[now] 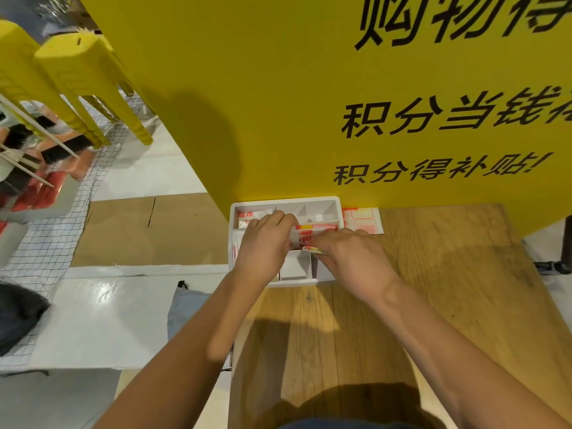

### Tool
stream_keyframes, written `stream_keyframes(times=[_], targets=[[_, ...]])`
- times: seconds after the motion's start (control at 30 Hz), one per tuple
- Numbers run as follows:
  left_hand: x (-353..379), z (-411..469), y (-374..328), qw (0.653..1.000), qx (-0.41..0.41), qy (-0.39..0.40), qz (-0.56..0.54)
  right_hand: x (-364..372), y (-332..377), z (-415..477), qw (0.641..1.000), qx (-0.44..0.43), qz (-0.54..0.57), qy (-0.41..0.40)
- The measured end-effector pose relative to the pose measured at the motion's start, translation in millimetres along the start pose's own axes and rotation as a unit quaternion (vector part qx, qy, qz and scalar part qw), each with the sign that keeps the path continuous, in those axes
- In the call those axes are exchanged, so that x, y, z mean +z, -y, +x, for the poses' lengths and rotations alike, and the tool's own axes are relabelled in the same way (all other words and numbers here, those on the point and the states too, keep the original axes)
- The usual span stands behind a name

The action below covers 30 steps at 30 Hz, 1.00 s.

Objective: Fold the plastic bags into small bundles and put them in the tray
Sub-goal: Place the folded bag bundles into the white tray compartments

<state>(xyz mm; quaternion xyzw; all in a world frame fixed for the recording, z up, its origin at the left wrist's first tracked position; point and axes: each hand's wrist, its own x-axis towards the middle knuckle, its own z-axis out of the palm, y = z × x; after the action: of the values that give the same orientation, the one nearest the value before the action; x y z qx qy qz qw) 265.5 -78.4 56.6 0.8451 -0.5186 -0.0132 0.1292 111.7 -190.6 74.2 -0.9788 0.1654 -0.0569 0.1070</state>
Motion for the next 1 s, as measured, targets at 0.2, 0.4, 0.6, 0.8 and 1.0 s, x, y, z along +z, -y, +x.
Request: stream_keyframes(times=[0.2, 0.4, 0.6, 0.8, 1.0], targets=[[6.4, 2.1, -1.5, 1.0, -0.009, 0.007, 0.029, 9.2, 4.6, 11.6, 0.997, -0.021, -0.059, 0.042], [-0.6, 5.7, -4.3, 0.998, 0.015, 0.041, 0.045, 11.4, 4.8, 20.6, 0.996, -0.019, -0.046, 0.075], [2.5, -0.8, -7.3, 1.0, 0.009, 0.023, 0.011, 6.5, -2.1, 26.2, 0.992, -0.039, -0.046, 0.114], [3.2, 0.1, -11.6, 1.0, -0.007, 0.019, 0.016, -2.5, -7.1, 16.4, 0.995, -0.015, -0.081, 0.056], [1.5, -3.1, -8.8, 0.999, 0.043, -0.01, -0.019, -6.5, -5.0, 17.3, 0.997, -0.002, -0.058, 0.056]])
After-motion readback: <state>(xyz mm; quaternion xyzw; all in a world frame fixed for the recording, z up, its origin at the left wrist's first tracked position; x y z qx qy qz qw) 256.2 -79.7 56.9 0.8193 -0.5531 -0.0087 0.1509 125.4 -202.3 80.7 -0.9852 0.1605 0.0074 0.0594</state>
